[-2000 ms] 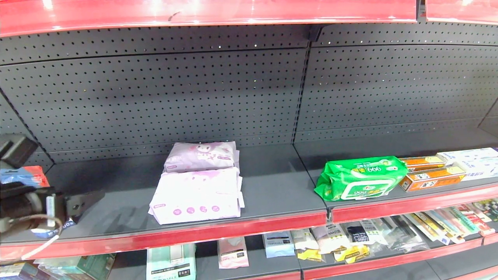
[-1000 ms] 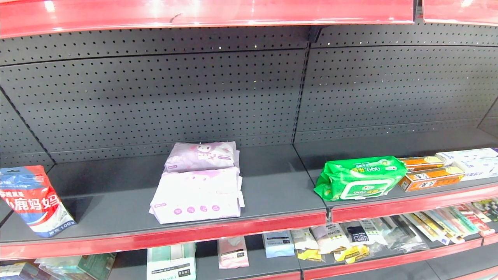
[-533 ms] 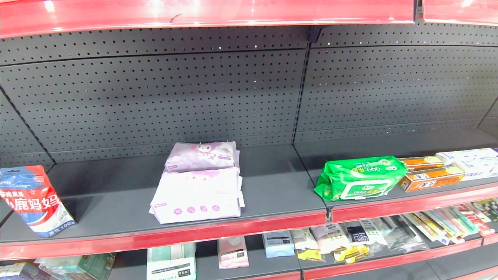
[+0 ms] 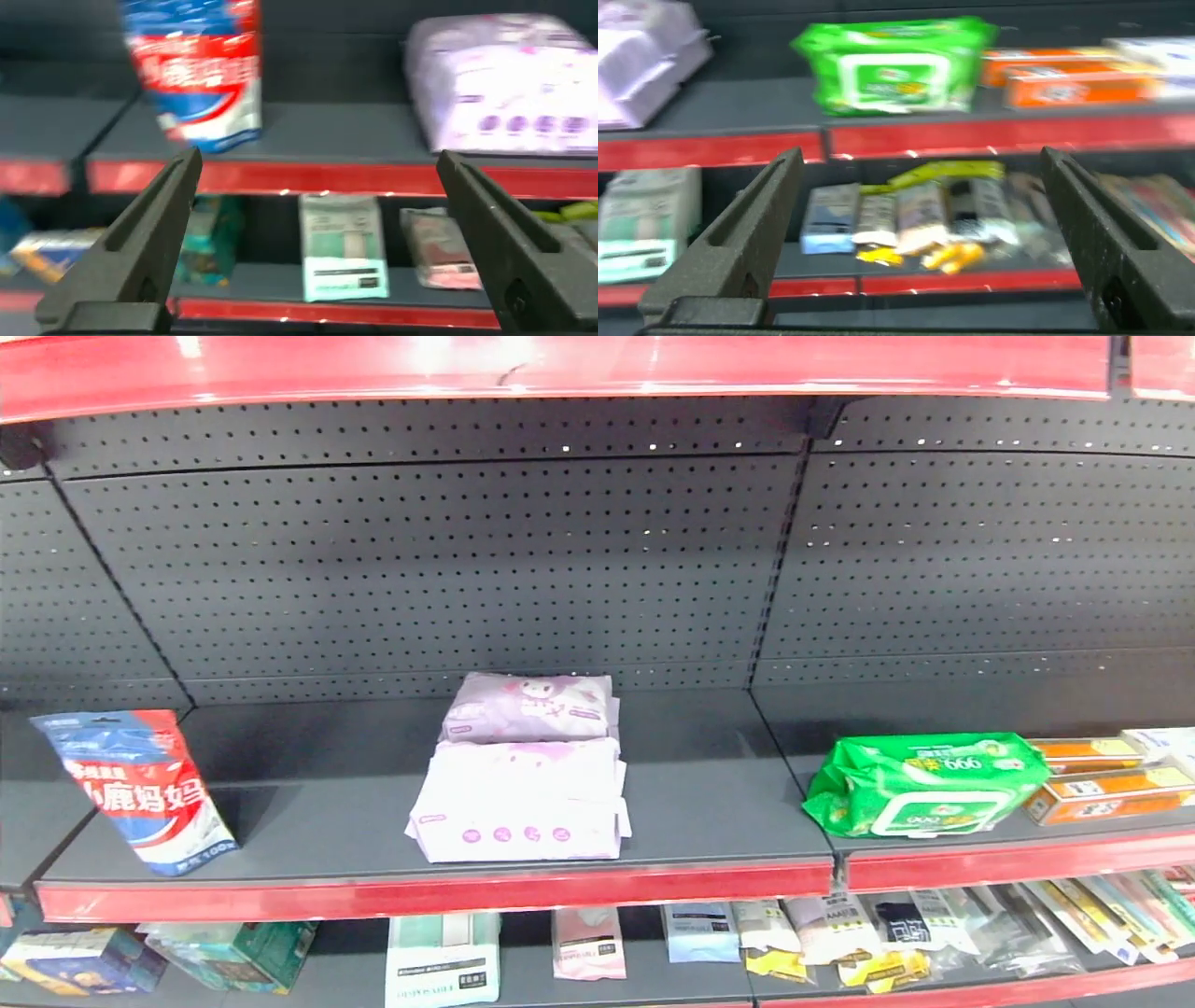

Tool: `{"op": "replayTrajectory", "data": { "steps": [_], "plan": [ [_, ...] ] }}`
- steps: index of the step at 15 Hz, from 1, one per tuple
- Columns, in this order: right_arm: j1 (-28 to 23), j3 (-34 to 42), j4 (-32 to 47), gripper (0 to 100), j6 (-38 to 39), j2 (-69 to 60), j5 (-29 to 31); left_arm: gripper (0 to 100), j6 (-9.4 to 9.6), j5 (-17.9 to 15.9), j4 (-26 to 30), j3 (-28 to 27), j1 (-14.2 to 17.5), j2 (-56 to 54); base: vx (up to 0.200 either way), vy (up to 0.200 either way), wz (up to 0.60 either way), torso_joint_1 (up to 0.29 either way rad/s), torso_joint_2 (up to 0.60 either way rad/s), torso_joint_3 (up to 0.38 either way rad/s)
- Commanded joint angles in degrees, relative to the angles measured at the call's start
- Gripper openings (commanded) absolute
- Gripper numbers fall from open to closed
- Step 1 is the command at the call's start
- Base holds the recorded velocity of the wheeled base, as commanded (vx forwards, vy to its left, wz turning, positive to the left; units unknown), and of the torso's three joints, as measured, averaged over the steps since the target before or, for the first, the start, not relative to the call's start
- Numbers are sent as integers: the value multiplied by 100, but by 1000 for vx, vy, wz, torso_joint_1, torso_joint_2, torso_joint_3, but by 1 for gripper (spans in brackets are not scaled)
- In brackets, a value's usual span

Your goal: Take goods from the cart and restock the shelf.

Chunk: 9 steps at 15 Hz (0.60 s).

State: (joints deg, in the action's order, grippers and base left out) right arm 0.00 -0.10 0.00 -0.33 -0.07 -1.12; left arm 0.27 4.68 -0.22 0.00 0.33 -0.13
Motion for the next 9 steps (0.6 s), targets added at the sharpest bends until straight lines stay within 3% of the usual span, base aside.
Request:
{"op": "replayTrajectory", "data": {
  "steps": [1,9],
  "plan": [
    [0,1,0,100,-2,7,-2,100,0,-2,-4,0,2,22,0,0,0,0,0,0],
    [0,1,-9,100,-81,7,15,100,0,-2,-4,0,2,22,0,0,0,0,0,0]
  ]
}}
